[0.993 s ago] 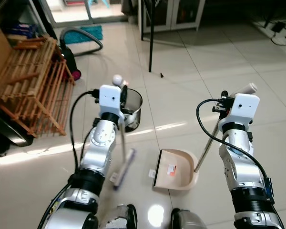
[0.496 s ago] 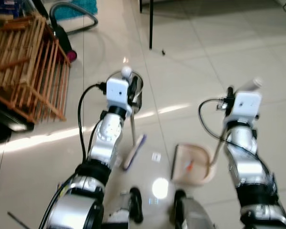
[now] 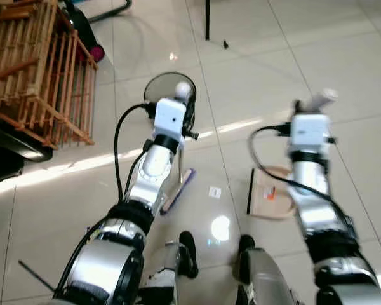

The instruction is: Sweep floor

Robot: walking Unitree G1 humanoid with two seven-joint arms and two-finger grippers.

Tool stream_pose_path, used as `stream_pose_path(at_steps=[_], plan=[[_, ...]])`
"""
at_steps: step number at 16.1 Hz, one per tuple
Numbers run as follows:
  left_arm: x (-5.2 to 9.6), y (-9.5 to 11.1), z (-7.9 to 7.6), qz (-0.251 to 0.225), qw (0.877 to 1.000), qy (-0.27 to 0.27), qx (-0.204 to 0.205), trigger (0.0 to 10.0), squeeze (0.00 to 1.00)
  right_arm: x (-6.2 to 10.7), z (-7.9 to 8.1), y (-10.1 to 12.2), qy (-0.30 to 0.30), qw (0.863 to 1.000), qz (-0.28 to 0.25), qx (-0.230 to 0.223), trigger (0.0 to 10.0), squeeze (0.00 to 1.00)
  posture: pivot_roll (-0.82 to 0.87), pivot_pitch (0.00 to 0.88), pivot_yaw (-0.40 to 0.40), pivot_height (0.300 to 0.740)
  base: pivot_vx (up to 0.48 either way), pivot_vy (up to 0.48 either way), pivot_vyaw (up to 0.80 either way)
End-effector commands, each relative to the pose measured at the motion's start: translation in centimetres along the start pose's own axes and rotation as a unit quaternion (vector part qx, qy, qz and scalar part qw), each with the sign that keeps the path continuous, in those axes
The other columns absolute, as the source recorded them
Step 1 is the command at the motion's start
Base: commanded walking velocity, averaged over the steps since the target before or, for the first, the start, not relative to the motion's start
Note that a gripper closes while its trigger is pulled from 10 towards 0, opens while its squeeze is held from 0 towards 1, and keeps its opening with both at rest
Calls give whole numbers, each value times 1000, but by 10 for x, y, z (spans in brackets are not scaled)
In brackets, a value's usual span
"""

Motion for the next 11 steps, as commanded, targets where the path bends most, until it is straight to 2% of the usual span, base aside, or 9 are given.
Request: stream_pose_path(at_steps=[1, 6, 11], plan=[[4, -5, 4, 4, 1000, 10, -8, 10000, 0, 17, 14, -18, 18, 999, 44, -9, 10000, 0, 81, 430, 172, 740, 0, 0, 0], [0, -6, -3, 4, 1000, 19, 19, 10000, 0, 25, 25, -14, 23, 997, 55, -48, 10000, 0, 26, 398, 178, 740, 0, 0, 0], [1, -5, -8, -8, 1000, 14, 14, 10000, 0, 30, 20, -12, 40, 997, 53, -36, 10000, 0, -6, 368, 135, 740, 0, 0, 0]])
Point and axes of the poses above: a point about 5 cm out from each wrist's last joint towards the gripper, its own x axis pointing back from the gripper into the wrist, its own y axis along the axis of the wrist's last joint, z = x × y, the point moved 1 cm from there along -x, pointing out of the wrist towards the gripper, and after that the axes turned 2 degrees about x, right-handed, at the moved point
